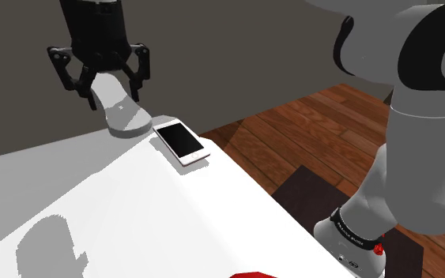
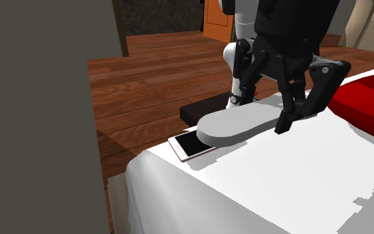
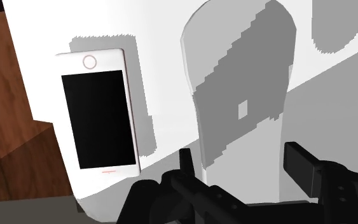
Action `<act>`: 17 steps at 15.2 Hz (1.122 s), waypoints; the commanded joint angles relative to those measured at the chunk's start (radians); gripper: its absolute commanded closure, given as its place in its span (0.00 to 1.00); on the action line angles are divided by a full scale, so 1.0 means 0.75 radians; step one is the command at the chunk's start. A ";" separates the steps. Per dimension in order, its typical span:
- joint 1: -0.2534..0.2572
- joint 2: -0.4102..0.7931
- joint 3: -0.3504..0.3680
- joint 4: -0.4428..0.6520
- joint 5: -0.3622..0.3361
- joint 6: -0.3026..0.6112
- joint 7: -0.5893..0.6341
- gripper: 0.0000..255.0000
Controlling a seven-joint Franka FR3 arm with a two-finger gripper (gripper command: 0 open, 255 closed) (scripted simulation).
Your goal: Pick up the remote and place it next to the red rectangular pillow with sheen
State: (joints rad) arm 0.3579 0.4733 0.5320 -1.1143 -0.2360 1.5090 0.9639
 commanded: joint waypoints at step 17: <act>-0.095 -0.338 0.062 -0.257 0.152 -0.051 0.018 1.00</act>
State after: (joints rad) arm 0.3072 0.2777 0.5718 -1.2358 -0.1513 1.4500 0.9778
